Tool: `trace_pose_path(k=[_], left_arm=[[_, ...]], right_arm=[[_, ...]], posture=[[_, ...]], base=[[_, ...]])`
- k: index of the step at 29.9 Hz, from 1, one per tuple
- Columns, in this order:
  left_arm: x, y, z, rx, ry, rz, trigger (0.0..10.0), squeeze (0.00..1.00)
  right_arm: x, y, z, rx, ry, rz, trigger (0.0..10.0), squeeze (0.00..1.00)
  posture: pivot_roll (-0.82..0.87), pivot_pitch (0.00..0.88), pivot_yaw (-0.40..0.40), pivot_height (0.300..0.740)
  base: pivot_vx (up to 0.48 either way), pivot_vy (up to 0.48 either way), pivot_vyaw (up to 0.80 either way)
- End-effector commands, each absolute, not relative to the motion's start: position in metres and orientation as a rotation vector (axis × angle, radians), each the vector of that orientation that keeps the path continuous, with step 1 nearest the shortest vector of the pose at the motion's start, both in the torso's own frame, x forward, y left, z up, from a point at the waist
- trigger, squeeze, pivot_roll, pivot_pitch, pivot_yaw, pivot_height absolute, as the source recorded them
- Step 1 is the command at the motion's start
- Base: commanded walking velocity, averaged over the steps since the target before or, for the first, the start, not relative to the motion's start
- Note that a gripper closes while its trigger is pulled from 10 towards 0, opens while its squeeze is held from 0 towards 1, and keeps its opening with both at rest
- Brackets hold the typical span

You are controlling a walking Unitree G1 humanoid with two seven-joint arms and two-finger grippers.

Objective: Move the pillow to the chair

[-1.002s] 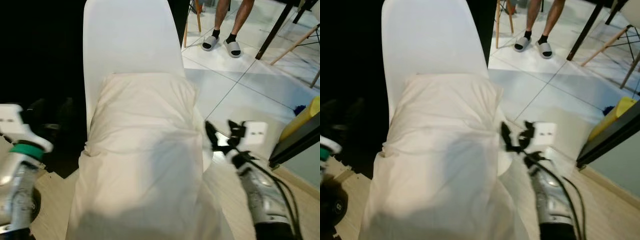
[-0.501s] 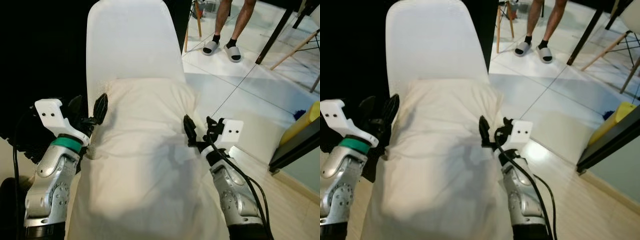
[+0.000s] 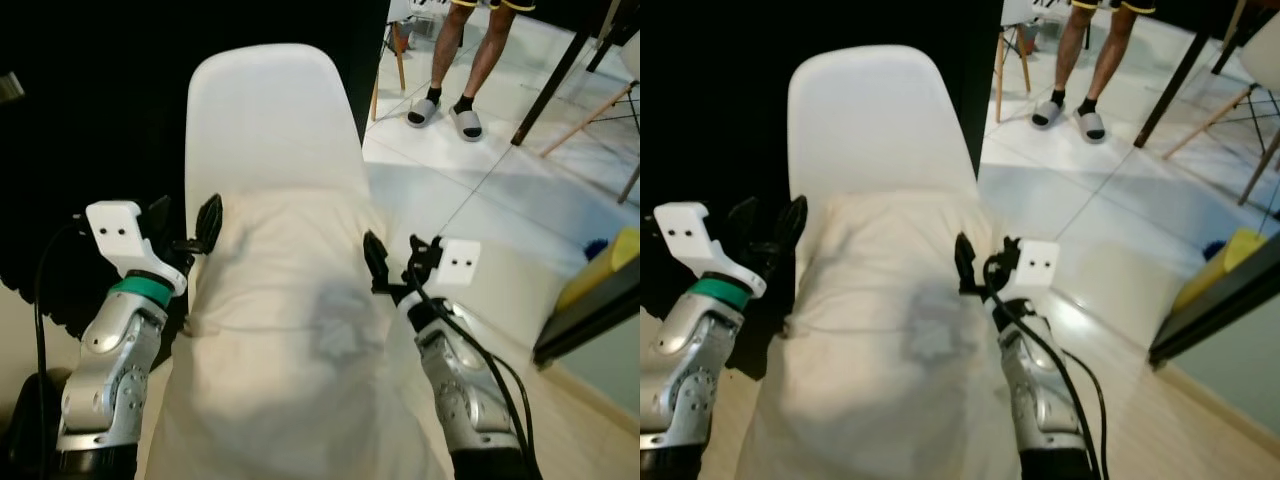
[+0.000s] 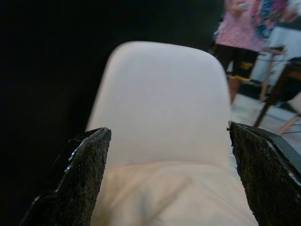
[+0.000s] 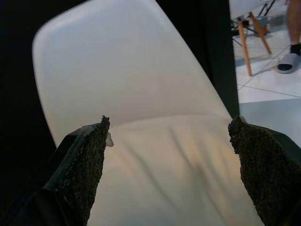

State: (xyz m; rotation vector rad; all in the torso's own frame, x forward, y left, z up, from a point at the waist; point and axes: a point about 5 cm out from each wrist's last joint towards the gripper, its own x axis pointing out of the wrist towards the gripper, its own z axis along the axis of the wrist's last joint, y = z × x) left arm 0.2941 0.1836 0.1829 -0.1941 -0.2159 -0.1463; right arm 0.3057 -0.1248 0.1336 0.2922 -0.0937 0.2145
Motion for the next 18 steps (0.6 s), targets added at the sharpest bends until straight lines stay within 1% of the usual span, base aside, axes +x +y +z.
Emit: trace_pose_path(k=[1,7,18], left_arm=[[0.2947,0.1854,0.1754,-0.169,-0.187,-0.128,10.0,0.0],[0.2952,0.1824,0.1742,-0.165,-0.187,-0.135,10.0,0.0],[0.2933,0.1803,0.1707,-0.172,-0.181,-0.152,10.0,0.0]], right_arm=[[0.3045,-0.1223,0.1299,0.288,-0.073,0.22,10.0,0.0],[0.3048,-0.1222,0.1292,0.282,-0.064,0.223,10.0,0.0],[0.303,-0.1208,0.1276,0.279,-0.057,0.229,10.0,0.0]], posture=[[0.01,0.066,0.048,0.715],[0.0,0.072,0.045,0.74],[0.0,0.074,0.046,0.74]], base=[[0.0,0.0,0.0],[0.0,0.0,0.0],[0.0,0.0,0.0]])
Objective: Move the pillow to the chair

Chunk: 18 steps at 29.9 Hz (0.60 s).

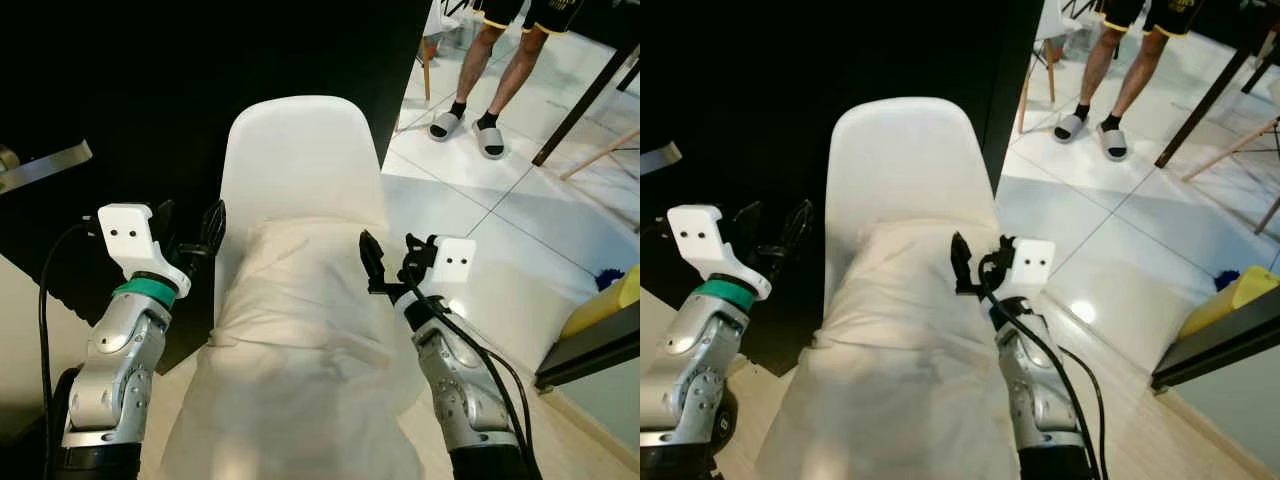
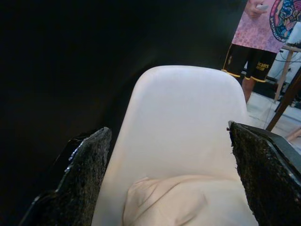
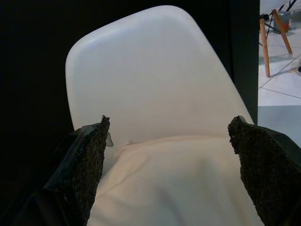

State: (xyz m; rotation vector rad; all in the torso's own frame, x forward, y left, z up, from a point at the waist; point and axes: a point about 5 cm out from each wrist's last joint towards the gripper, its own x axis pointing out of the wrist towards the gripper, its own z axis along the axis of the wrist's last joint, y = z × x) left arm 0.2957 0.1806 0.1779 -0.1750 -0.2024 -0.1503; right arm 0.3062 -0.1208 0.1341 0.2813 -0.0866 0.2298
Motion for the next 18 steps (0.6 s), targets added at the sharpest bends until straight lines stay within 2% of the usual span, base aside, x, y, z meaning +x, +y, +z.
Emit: trace_pose_path(k=[1,18], left_arm=[[0.2926,0.1797,0.1697,-0.175,-0.178,-0.154,10.0,0.0],[0.2904,0.177,0.1672,-0.178,-0.175,-0.157,10.0,0.0]], right_arm=[[0.3014,-0.1199,0.1261,0.275,-0.05,0.234,10.0,0.0],[0.2969,-0.116,0.1217,0.264,-0.033,0.248,10.0,0.0]], posture=[[0.0,0.078,0.047,0.74],[0.0,0.082,0.048,0.74]], base=[[0.0,0.0,0.0],[0.0,0.0,0.0]])
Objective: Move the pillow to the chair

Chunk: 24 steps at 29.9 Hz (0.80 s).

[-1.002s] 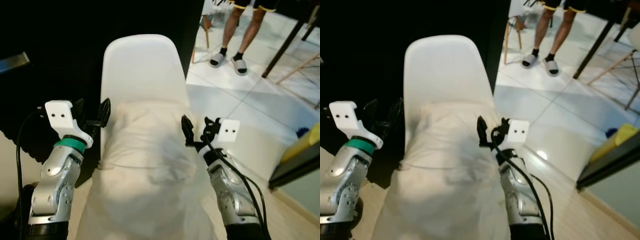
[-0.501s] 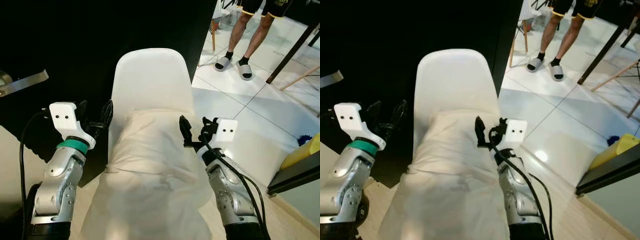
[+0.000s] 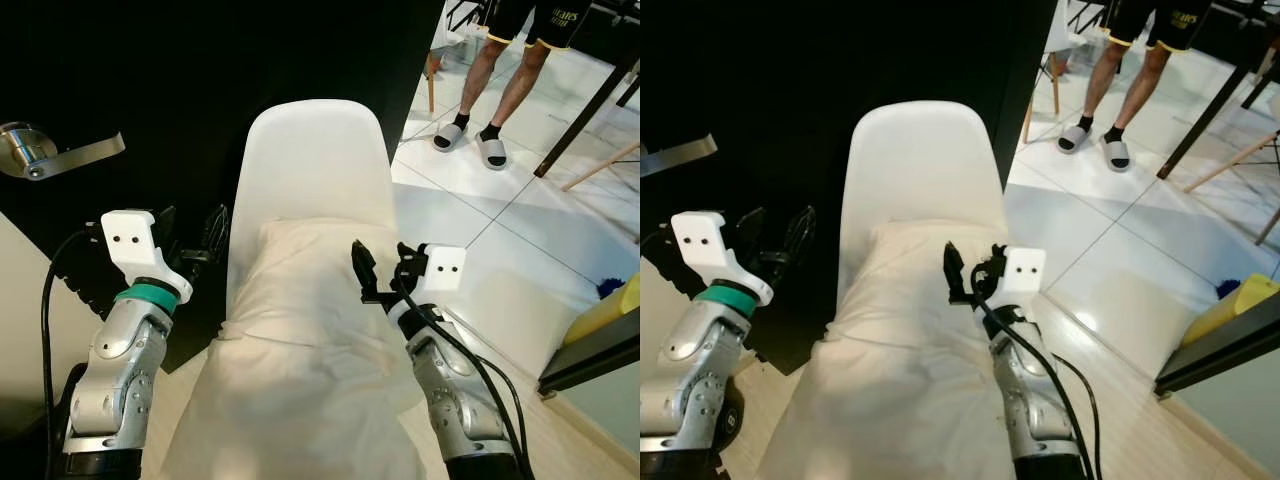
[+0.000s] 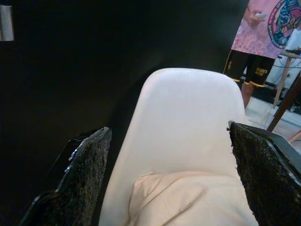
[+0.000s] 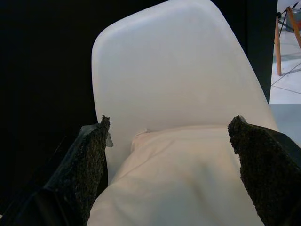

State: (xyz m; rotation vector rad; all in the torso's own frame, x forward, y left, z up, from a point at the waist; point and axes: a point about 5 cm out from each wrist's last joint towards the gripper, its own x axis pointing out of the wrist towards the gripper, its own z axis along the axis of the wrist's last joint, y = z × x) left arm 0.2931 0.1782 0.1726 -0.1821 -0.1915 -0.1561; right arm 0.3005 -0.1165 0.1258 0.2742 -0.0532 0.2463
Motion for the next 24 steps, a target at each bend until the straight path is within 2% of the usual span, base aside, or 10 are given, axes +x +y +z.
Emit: trace_pose_path(k=[1,24], left_arm=[[0.2902,0.1768,0.1671,-0.179,-0.175,-0.158,10.0,0.0],[0.2895,0.1738,0.1661,-0.186,-0.174,-0.174,10.0,0.0]], right_arm=[[0.2966,-0.116,0.1217,0.264,-0.033,0.248,10.0,0.0],[0.2958,-0.1155,0.1191,0.254,-0.018,0.25,10.0,0.0]], posture=[[0.0,0.081,0.048,0.74],[0.0,0.085,0.049,0.74]], base=[[0.0,0.0,0.0],[0.0,0.0,0.0]])
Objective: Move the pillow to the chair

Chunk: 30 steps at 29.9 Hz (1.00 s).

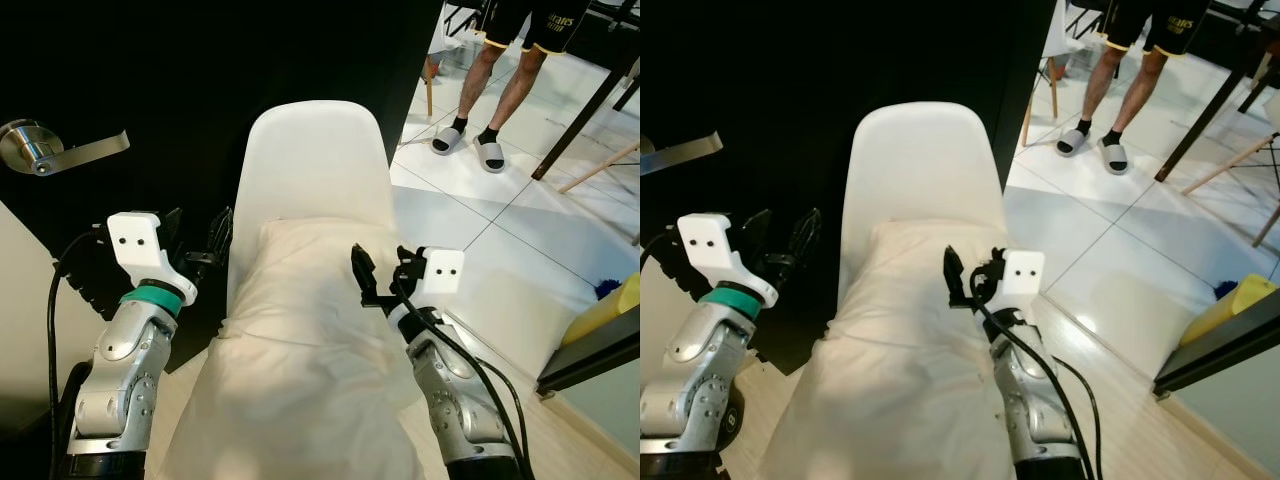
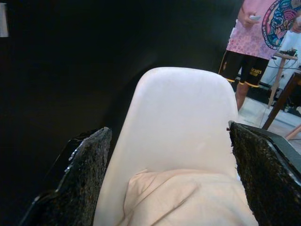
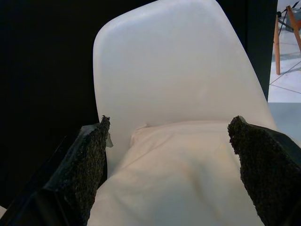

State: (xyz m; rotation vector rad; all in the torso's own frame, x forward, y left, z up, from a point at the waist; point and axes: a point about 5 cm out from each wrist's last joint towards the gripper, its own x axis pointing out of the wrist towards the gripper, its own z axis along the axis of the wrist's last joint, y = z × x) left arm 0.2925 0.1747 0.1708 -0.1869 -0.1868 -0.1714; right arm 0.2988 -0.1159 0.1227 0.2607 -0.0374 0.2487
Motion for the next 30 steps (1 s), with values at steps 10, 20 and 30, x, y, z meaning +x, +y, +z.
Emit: trace_pose_path(k=[10,20,30], left_arm=[[0.2893,0.1734,0.1663,-0.186,-0.176,-0.179,10.0,0.0],[0.2885,0.1731,0.1663,-0.185,-0.177,-0.182,10.0,0.0],[0.2882,0.1727,0.166,-0.183,-0.176,-0.186,10.0,0.0]], right_arm=[[0.2959,-0.1152,0.1186,0.25,-0.013,0.254,10.0,0.0],[0.2957,-0.1143,0.1178,0.247,-0.01,0.259,10.0,0.0],[0.2956,-0.114,0.1172,0.242,-0.008,0.263,10.0,0.0]], posture=[[0.0,0.085,0.047,0.74],[0.0,0.084,0.047,0.74],[0.0,0.077,0.046,0.74]], base=[[-0.024,0.0,0.0],[-0.241,0.0,0.0],[-0.253,0.0,0.0]])
